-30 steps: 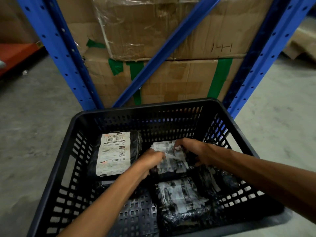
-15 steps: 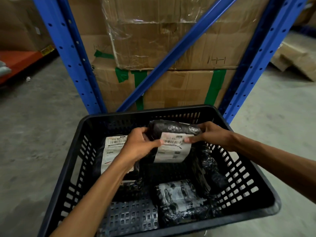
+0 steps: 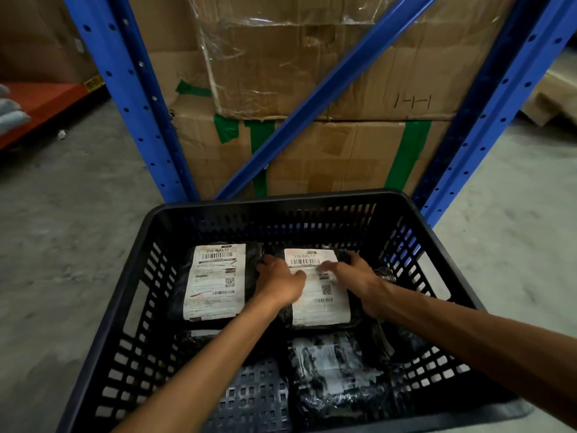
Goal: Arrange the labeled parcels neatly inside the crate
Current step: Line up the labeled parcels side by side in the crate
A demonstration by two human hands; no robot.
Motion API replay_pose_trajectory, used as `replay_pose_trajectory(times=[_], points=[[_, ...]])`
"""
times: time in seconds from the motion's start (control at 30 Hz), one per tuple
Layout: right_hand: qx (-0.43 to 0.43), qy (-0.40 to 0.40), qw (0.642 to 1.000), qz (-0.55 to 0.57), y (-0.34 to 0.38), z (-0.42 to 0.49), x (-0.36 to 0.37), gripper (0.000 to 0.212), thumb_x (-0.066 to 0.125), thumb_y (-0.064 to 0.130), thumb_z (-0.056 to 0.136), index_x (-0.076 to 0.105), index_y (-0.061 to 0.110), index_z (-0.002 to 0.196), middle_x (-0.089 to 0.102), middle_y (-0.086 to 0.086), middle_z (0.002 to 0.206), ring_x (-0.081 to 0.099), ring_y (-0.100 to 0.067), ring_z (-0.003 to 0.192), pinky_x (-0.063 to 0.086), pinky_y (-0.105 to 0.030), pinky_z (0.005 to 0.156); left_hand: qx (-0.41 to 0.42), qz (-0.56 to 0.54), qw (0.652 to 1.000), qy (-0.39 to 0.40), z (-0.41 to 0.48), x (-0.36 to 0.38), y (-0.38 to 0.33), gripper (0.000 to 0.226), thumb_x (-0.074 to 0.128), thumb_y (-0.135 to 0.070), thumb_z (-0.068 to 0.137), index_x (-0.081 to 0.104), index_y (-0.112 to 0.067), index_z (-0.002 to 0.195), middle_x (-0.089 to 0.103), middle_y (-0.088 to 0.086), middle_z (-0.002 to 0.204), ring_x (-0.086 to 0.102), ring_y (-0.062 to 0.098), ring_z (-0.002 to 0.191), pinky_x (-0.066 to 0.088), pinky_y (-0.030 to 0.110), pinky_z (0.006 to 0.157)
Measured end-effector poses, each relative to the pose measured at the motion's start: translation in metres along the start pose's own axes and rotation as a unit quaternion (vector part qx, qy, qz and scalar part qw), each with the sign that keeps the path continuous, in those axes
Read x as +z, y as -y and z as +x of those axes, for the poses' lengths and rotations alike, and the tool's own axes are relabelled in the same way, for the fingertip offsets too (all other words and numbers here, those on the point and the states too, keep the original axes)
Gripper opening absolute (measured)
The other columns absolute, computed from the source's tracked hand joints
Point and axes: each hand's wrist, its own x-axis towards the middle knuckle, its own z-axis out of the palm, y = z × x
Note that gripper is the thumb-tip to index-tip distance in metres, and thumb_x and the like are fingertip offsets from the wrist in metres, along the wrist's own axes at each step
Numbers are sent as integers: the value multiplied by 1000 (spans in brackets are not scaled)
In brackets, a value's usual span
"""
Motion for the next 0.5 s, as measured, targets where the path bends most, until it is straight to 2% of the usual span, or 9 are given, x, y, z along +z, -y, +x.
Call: replay_pose_trajectory(times=[0.07,0.1,0.13,0.2,0.23,0.3,0.37,0.43,0.5], points=[[25,20,999,-3,-8,2,1,51,76,16,77,54,16,123,74,-6,102,72,-21,85,58,-30,63,4,62,998,21,3,7,2,73,53,-32,95,25,3,153,26,24,158,44,33,137,46,31,97],[33,23,999,-1,-12,4,2,56,77,12,75,52,15,125,74,-6,102,73,-22,84,59,-31,61,6,89,996,30,5,10,2,71,52,-29,96,25,1,154,22,24,160,46,33,136,46,29,93],[35,19,999,-5,-16,8,4,63,79,8,74,49,15,129,73,-7,104,73,-23,86,61,-34,64,8,112,993,38,8,12,3,67,52,-26,96,29,-2,154,25,23,160,50,32,133,47,29,90],[28,4,999,-28,-19,17,5,76,82,5,70,42,16,135,70,-8,112,71,-26,95,61,-43,79,16,143,989,33,15,18,5,56,55,-24,95,45,-7,147,43,18,153,58,29,126,50,28,91],[23,-5,999,-39,-19,22,5,80,83,5,69,40,18,136,68,-7,113,70,-27,97,60,-43,83,17,143,989,27,19,21,7,49,57,-24,94,54,-9,141,54,13,145,61,27,123,52,29,92],[21,-21,998,-63,-19,33,6,81,84,8,69,40,18,135,66,-5,110,68,-25,97,60,-38,81,10,133,991,3,26,28,12,40,58,-25,95,63,-10,131,62,9,135,64,26,119,55,31,91],[24,-27,996,-77,-23,42,10,76,83,9,70,41,13,133,66,-7,113,67,-24,96,60,-37,81,0,131,991,-18,32,33,15,37,59,-21,94,66,-8,129,64,9,133,65,27,118,55,31,92],[32,-30,994,-101,-32,47,18,78,81,11,75,34,9,137,63,-10,120,64,-22,100,58,-36,86,-13,144,989,-32,37,37,18,37,59,-9,91,66,-6,127,66,11,129,66,27,115,57,32,92],[29,-21,986,-166,-39,48,25,84,77,21,82,24,7,145,55,-15,134,58,-27,116,52,-37,96,-24,190,981,-35,40,43,20,41,59,-1,89,60,1,130,65,15,128,66,29,115,57,32,91]])
